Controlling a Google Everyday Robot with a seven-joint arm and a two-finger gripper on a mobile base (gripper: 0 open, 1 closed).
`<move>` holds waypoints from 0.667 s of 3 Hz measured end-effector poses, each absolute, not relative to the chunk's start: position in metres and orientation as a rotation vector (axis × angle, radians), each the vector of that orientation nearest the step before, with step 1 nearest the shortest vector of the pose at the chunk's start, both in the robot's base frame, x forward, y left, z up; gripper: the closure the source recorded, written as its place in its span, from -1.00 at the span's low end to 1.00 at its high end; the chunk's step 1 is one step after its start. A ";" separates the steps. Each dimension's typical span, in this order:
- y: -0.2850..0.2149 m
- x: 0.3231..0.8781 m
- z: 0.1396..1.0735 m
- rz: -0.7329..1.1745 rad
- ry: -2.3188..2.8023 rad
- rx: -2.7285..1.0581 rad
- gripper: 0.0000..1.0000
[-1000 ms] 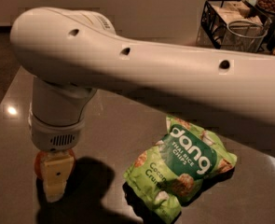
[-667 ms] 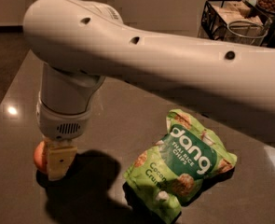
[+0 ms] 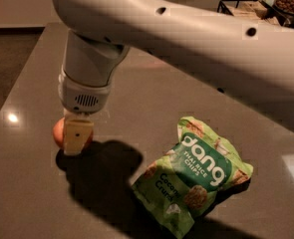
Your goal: Move apple near redbull can
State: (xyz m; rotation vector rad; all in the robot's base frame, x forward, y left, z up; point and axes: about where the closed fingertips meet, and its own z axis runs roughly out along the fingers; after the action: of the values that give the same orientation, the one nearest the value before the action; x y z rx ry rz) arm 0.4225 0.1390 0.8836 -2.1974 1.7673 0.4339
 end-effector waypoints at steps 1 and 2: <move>0.118 0.475 0.889 0.368 1.934 -2.052 1.00; 0.087 0.528 0.887 0.280 2.111 -1.866 1.00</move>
Offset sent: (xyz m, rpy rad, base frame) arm 0.1702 -0.0948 0.0016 -0.0887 -0.0430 -0.5724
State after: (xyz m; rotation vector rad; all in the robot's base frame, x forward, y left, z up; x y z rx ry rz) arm 0.5285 0.0865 0.8869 -1.8662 2.1109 0.2805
